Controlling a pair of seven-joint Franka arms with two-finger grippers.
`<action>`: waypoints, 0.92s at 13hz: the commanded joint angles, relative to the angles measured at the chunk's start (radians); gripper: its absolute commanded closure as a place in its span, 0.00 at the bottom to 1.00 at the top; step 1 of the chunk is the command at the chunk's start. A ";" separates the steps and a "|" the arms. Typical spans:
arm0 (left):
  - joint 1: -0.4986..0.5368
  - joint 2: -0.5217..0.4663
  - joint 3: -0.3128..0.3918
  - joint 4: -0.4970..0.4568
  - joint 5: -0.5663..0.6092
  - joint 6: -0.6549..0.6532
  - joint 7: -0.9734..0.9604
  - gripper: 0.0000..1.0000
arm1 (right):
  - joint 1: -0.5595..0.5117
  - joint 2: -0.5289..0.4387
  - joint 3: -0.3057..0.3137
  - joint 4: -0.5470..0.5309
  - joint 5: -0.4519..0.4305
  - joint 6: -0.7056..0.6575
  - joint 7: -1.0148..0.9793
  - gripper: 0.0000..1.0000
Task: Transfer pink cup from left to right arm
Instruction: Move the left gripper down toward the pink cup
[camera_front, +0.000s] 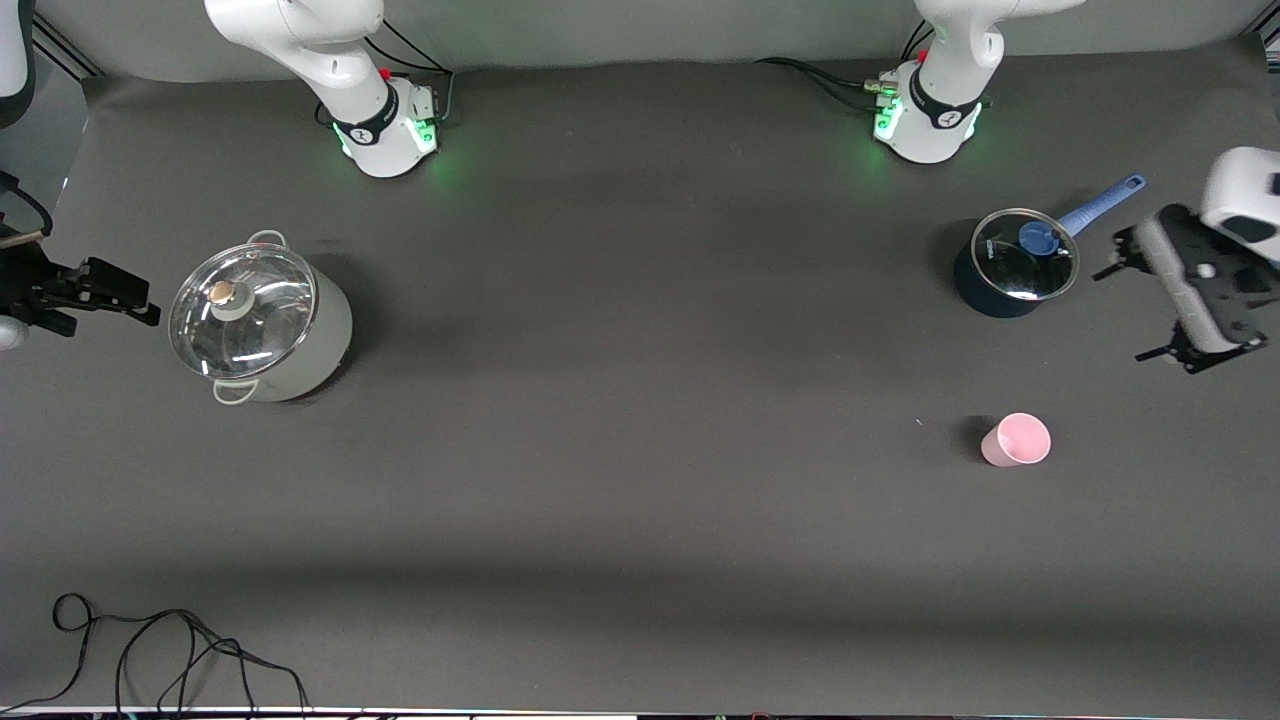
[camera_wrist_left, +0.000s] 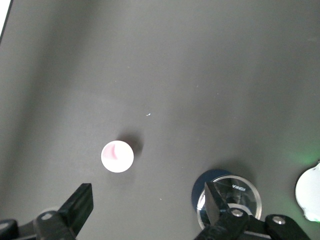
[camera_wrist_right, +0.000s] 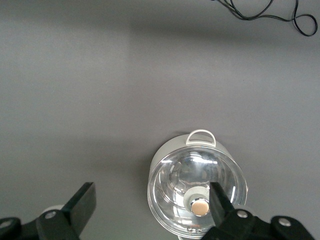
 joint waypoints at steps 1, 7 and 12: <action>0.124 0.065 -0.004 0.047 -0.147 -0.065 0.258 0.01 | 0.004 -0.008 -0.004 0.003 -0.009 -0.012 -0.006 0.00; 0.363 0.349 -0.006 0.175 -0.379 -0.221 0.563 0.01 | 0.004 -0.008 -0.004 0.001 -0.008 -0.012 -0.006 0.00; 0.457 0.556 -0.009 0.176 -0.486 -0.221 0.816 0.01 | 0.004 -0.008 -0.004 0.001 -0.008 -0.012 -0.006 0.00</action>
